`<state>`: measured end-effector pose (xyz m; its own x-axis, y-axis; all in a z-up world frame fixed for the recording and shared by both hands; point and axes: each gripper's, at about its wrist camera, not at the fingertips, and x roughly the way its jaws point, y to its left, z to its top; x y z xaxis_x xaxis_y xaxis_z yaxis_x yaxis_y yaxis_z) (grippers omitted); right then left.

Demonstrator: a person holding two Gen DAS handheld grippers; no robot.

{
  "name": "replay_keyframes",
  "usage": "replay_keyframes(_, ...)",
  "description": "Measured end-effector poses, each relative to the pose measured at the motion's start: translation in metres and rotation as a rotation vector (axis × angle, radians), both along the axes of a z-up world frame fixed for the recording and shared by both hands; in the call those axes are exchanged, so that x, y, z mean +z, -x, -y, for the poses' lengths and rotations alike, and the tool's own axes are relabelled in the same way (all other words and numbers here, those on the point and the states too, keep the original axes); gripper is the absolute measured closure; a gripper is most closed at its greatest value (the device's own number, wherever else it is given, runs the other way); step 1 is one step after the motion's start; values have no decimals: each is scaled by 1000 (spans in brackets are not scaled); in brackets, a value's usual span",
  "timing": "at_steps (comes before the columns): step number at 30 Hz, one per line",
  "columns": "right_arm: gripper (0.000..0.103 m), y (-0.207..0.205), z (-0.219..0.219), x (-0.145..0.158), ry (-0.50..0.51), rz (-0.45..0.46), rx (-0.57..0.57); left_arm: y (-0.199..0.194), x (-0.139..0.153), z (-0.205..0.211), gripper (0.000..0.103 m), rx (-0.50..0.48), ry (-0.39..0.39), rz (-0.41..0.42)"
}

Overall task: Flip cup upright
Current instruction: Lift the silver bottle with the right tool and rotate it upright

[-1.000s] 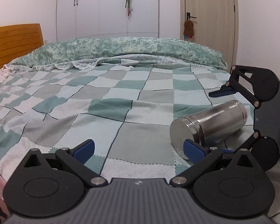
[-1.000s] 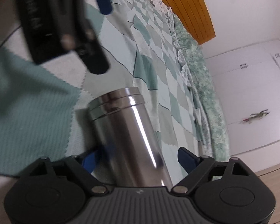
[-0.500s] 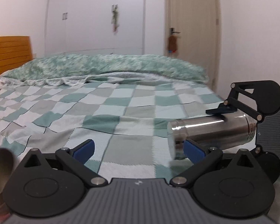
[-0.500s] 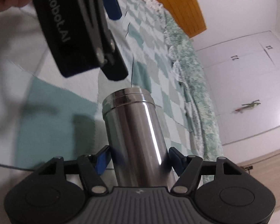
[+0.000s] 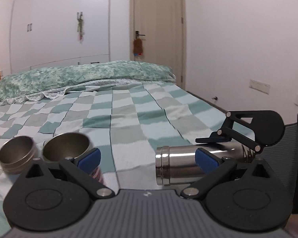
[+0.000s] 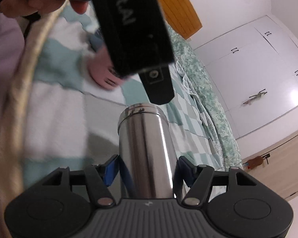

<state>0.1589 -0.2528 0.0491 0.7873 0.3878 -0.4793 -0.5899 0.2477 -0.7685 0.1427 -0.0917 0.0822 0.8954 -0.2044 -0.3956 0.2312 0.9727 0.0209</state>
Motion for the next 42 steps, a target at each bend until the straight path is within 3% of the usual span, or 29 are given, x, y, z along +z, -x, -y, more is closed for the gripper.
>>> replay_keyframes(6, 40, 15, -9, -27, 86, -14, 8, 20, -2, -15, 0, -27, 10, 17)
replay_keyframes(9, 42, 7, -7, -26, 67, -54, -9, 22, -7, -18, 0, -17, 19, 4)
replay_keyframes(11, 35, 3, -9, -25, 53, -48, -29, 21, -9, -17, 0, -23, 4, -12)
replay_keyframes(12, 24, 6, -8, -22, 34, -31, -51, 23, -8, -17, 0, -31, -6, -12)
replay_keyframes(13, 12, 9, -6, -15, -14, -26, -80, 24, -7, -16, 0, -45, -27, -5)
replay_keyframes(15, 6, 19, 1, 0, -123, -63, -139, 26, -5, -15, 0, -68, -70, 15)
replay_keyframes(19, 6, 42, 25, 23, -395, -101, -341, 30, -1, -11, 0, -152, -165, 61)
replay_keyframes(25, 6, 67, 60, 22, -705, -156, -637, 18, -5, 8, 0, -319, -286, 78)
replay_keyframes(33, 6, 77, 89, 3, -861, -186, -837, -21, -26, 49, 0, -501, -413, -5)
replay_keyframes(42, 6, 57, 98, -11, -877, -229, -856, -66, -45, 94, 0, -660, -544, -135)
